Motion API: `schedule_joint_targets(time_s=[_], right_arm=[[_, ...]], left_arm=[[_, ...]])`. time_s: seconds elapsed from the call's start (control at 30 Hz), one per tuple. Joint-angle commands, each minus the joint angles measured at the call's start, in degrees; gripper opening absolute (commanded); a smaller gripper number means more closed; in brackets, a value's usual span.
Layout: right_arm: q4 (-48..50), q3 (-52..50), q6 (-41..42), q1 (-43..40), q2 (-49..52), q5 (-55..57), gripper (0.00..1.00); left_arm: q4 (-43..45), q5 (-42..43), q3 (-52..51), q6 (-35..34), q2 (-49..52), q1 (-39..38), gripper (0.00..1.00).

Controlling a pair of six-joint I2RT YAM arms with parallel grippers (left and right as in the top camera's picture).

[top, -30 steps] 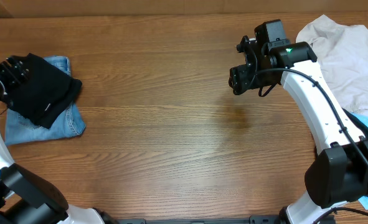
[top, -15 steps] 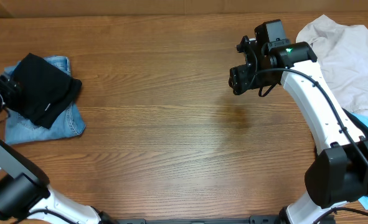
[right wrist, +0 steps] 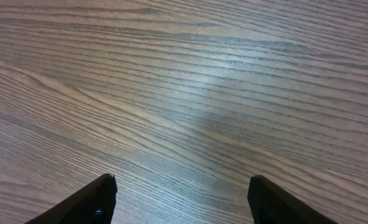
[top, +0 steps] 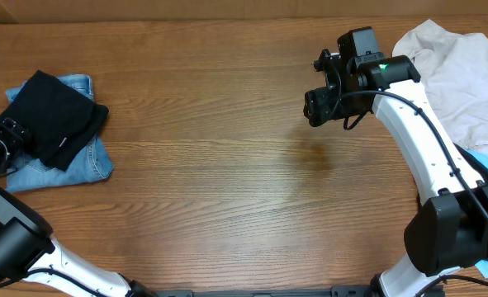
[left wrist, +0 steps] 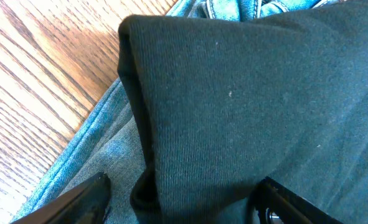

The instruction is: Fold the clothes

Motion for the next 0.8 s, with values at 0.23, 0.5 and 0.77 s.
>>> schedule_joint_targets(time_s=[0.23, 0.5, 0.77], right_arm=[[-0.1, 0.0, -0.3, -0.1, 0.0, 0.1, 0.72], [0.0, 0.0, -0.3, -0.1, 0.0, 0.1, 0.72], [2.4, 0.0, 1.9, -0.1, 0.0, -0.4, 0.83]], left_arm=[[-2.4, -5.1, -0.2, -9.6, -4.9, 2.4, 0.77], [-2.0, -2.9, -0.2, -10.5, -11.1, 3.3, 0.78], [-1.4, 4.1, -0.2, -6.3, -20.8, -0.8, 0.77]])
